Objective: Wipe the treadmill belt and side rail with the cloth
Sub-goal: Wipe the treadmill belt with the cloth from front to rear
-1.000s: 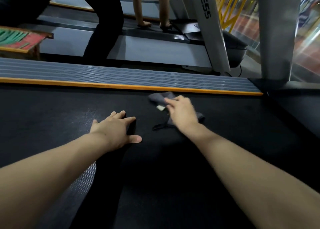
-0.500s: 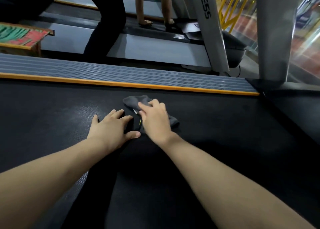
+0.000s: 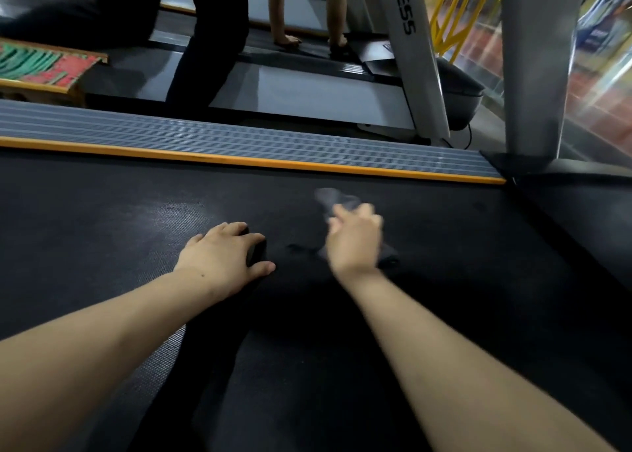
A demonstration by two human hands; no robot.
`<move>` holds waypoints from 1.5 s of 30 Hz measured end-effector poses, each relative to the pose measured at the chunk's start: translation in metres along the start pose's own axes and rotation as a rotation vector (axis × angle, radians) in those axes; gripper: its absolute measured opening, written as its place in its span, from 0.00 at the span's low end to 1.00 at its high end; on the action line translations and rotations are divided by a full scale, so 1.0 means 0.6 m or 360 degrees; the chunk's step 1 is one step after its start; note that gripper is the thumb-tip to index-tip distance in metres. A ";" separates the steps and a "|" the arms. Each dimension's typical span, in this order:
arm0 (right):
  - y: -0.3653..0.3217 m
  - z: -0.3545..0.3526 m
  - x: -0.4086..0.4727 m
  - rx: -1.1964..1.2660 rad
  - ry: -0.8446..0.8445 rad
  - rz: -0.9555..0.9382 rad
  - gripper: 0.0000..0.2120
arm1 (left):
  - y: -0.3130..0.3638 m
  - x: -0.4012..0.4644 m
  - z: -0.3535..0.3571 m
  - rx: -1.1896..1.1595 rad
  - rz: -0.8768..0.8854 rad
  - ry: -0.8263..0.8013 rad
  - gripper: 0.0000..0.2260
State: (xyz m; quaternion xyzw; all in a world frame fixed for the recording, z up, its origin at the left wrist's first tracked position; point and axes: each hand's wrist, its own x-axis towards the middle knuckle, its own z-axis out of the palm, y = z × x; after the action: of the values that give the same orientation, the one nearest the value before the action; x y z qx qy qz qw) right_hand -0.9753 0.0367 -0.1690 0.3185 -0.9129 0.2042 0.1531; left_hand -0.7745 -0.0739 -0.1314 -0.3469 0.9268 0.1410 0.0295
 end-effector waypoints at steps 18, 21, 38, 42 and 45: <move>0.043 -0.029 -0.011 0.0034 0.0034 0.0102 0.10 | 0.015 -0.023 -0.006 0.0031 0.0089 0.0167 0.18; -0.063 -0.005 -0.051 0.0295 -0.0272 -0.0463 0.13 | 0.020 -0.014 0.000 0.0066 0.0104 0.0145 0.18; 0.032 -0.035 -0.027 -0.0058 -0.0073 0.0036 0.11 | 0.009 -0.015 0.022 0.0097 0.0156 0.0157 0.24; -0.032 -0.032 -0.060 0.0235 -0.0298 -0.0426 0.14 | 0.006 -0.015 0.017 0.0104 0.0160 0.0120 0.24; 0.065 -0.045 -0.026 0.0099 -0.0204 -0.0455 0.15 | 0.011 -0.020 0.022 0.0101 0.0132 0.0142 0.24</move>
State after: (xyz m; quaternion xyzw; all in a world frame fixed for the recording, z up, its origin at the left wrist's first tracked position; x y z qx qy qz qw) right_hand -0.9848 0.0853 -0.1625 0.4623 -0.8593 0.1878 0.1121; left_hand -0.7704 -0.0577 -0.1405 -0.3130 0.9448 0.0970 -0.0067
